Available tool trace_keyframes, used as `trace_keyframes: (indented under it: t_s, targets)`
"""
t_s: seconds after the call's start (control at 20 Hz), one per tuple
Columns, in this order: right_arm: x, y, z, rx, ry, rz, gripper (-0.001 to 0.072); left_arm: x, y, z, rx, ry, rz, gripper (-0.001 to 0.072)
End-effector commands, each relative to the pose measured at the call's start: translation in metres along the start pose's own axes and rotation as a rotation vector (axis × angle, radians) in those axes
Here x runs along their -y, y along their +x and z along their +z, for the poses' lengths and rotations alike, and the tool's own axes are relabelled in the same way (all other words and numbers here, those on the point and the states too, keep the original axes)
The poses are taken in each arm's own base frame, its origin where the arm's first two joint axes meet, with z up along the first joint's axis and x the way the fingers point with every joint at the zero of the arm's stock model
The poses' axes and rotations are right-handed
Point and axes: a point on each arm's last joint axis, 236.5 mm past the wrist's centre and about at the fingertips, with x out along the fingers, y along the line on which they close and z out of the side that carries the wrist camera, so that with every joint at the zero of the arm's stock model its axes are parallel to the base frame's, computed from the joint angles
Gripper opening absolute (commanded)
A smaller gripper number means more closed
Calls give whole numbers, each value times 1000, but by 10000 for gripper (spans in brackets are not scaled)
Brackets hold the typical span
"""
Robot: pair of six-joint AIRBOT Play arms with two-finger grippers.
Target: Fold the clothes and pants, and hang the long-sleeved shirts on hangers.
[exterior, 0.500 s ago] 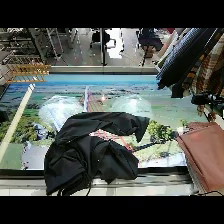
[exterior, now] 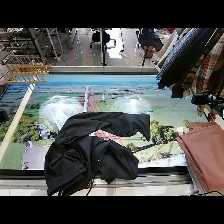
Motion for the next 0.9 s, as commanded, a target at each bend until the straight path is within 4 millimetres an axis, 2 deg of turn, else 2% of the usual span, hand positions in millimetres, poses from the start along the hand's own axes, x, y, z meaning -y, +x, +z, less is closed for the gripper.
trace_keyframes:
  t_s: [0.0, 0.05, 0.25, 0.3, 0.35, 0.4, 0.5, 0.55, 0.6, 0.7, 0.75, 0.8, 0.85]
  targets:
    - [0, 0, 0, 0, 0, 1, 39, 2, 1, 14, 58, -2, -8, 17]
    - [0, 0, 0, 0, 0, 1, 39, 3, 2, 21, 85, -1, -12, 17]
    - [0, 0, 0, 0, 0, 1, 39, 6, 3, 27, 108, -4, -22, 21]
    - [0, 0, 0, 0, 1, 1, 39, 10, 5, 22, 85, -9, -40, 100]
    - [-1, 0, 0, 2, 4, 2, 39, 19, 8, 10, 29, 17, -75, 461]
    - [-1, 0, 3, 13, 10, 2, 38, 33, 10, -8, -44, 63, -133, 702]
    - [-1, -1, 18, 75, 60, 5, 35, 63, 10, -58, -218, 130, -270, 518]
    - [-3, -1, 21, 88, 87, 15, 35, 73, 13, -85, -285, 129, -307, 460]
    - [-9, -2, 19, 76, 125, 42, 35, 80, 17, -111, -324, 132, -331, 460]
    - [-24, -3, -7, -36, 117, 100, 36, 94, 19, -173, -413, 151, -383, 462]
    - [-33, -3, -27, -122, 108, 134, 81, 101, 14, -202, -463, 167, -414, 512]
    - [-46, -6, -57, -241, 107, 187, 314, 104, 8, -229, -513, 192, -433, 608]
    - [-59, -9, -86, -354, 117, 242, 587, 104, 3, -254, -569, 197, -432, 626]
